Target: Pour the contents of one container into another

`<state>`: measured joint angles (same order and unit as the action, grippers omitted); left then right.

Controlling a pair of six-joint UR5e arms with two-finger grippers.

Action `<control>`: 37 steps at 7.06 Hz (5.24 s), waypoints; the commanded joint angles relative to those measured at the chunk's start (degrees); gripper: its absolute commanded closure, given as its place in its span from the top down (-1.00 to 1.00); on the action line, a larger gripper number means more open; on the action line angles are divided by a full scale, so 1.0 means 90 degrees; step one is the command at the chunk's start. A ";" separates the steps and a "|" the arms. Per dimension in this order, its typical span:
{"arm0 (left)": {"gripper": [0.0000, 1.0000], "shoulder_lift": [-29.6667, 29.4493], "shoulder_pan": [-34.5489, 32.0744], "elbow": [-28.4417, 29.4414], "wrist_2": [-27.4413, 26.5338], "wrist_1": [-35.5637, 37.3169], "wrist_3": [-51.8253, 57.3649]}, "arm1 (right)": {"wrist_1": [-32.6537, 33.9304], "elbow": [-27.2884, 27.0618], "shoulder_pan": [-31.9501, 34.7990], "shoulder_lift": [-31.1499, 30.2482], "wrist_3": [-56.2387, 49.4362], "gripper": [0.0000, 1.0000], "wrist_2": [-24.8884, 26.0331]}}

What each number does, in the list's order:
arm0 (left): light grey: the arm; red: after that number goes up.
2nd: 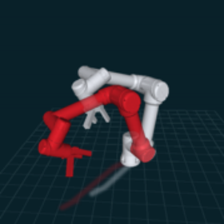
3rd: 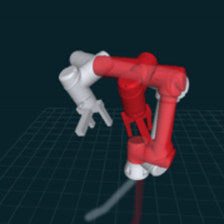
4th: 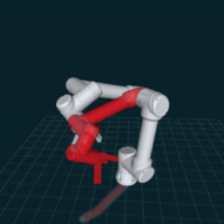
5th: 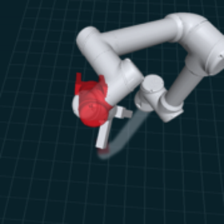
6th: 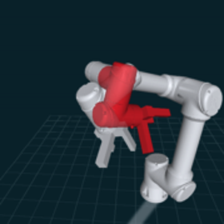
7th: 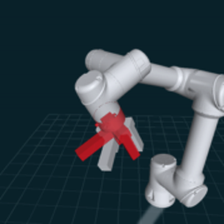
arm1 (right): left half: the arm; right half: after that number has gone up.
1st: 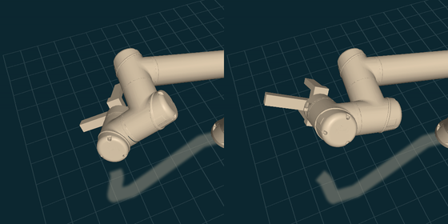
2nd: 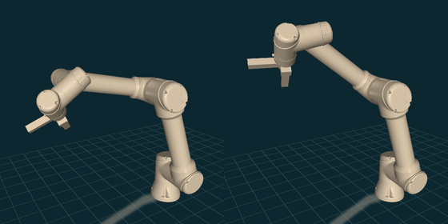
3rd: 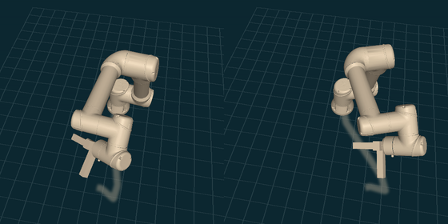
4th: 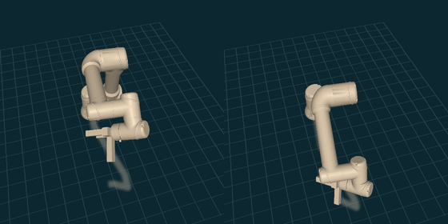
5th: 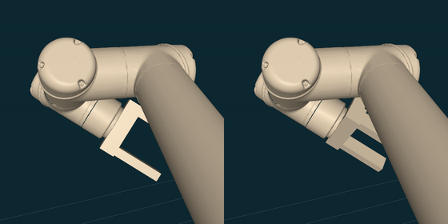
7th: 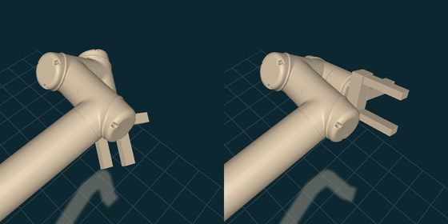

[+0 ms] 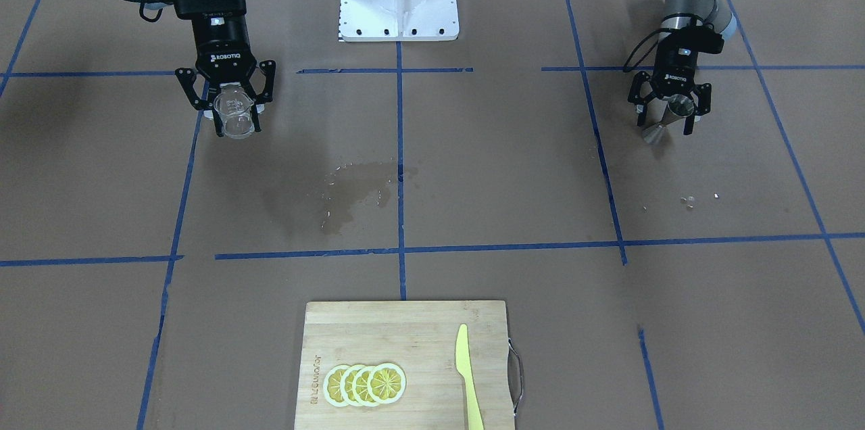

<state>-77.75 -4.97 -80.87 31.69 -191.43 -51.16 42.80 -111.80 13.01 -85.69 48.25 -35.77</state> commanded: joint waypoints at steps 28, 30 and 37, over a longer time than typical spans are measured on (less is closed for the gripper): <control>1.00 -0.1547 -0.8324 -0.2411 1.0981 0.8565 0.3439 | -0.2998 0.2725 -0.0439 -0.1084 0.2051 -1.00 0.0428; 1.00 -0.1547 -0.8324 -0.2402 1.0981 0.8555 0.3439 | -0.2998 0.2725 -0.0556 -0.1084 0.2051 -0.43 0.0527; 1.00 -0.1547 -0.8324 -0.2411 1.0854 0.8555 0.3438 | -0.2998 0.2734 -0.0645 -0.1133 0.1963 0.50 0.0468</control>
<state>-91.67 -79.89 -102.52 129.55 -114.43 -20.27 15.82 -87.18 7.24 -95.70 66.13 -31.46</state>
